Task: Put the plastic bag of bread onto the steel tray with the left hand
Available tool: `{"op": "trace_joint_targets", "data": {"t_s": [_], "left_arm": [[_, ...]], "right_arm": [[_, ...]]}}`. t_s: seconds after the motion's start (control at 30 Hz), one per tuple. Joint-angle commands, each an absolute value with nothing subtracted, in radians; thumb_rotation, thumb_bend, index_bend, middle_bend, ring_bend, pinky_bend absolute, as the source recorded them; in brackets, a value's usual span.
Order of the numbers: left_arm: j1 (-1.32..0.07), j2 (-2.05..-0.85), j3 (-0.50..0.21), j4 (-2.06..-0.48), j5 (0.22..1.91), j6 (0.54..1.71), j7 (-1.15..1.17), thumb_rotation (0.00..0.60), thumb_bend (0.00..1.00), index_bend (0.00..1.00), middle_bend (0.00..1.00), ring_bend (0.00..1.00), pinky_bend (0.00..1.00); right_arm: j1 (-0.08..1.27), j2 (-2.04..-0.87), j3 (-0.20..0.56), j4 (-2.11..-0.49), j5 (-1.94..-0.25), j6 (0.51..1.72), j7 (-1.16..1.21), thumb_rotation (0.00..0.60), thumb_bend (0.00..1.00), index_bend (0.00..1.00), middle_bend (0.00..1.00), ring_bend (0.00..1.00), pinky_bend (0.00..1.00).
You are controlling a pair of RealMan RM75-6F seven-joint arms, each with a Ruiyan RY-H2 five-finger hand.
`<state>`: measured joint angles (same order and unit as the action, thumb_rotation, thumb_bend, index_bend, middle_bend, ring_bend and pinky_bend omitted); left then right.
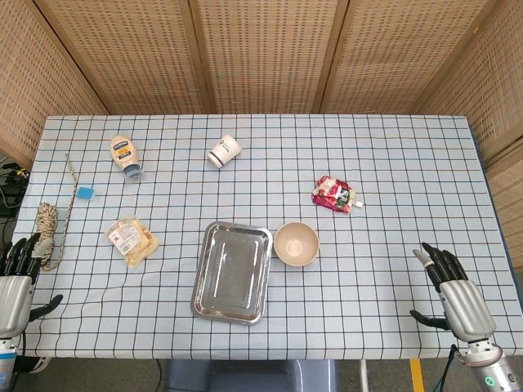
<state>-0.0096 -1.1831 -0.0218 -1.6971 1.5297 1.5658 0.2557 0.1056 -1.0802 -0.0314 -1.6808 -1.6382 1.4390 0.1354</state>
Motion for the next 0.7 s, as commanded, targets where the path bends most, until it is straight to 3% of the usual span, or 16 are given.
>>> {"op": "trace_joint_targets", "data": {"t_s": [0.03, 0.37, 0.6, 0.7], "left_arm": [[-0.01, -1.184, -0.022, -1.697, 1.53, 1.566, 0.257, 0.6, 0.0, 0.0, 0.0, 0.0, 0.0], [-0.022, -1.184, -0.023, -1.697, 1.525, 1.543, 0.26, 0.6, 0.0, 0.0, 0.0, 0.0, 0.0], [-0.094, -1.16, -0.038, -1.672, 1.507, 1.43, 0.289, 0.6, 0.0, 0.0, 0.0, 0.0, 0.0], [-0.166, -1.147, -0.064, -1.631, 1.477, 1.325, 0.309, 0.6, 0.0, 0.0, 0.0, 0.0, 0.0]], "right_arm": [[0.104, -1.08, -0.032, -1.68, -1.642, 1.443, 0.135, 0.6, 0.04, 0.01, 0.0, 0.0, 0.0], [0.105, -1.078, -0.032, -1.681, -1.639, 1.442, 0.142, 0.6, 0.04, 0.01, 0.0, 0.0, 0.0], [0.105, -1.078, -0.019, -1.671, -1.622, 1.447, 0.164, 0.6, 0.04, 0.01, 0.0, 0.0, 0.0], [0.107, -1.081, -0.013, -1.664, -1.613, 1.445, 0.167, 0.6, 0.04, 0.01, 0.0, 0.0, 0.0]]}}
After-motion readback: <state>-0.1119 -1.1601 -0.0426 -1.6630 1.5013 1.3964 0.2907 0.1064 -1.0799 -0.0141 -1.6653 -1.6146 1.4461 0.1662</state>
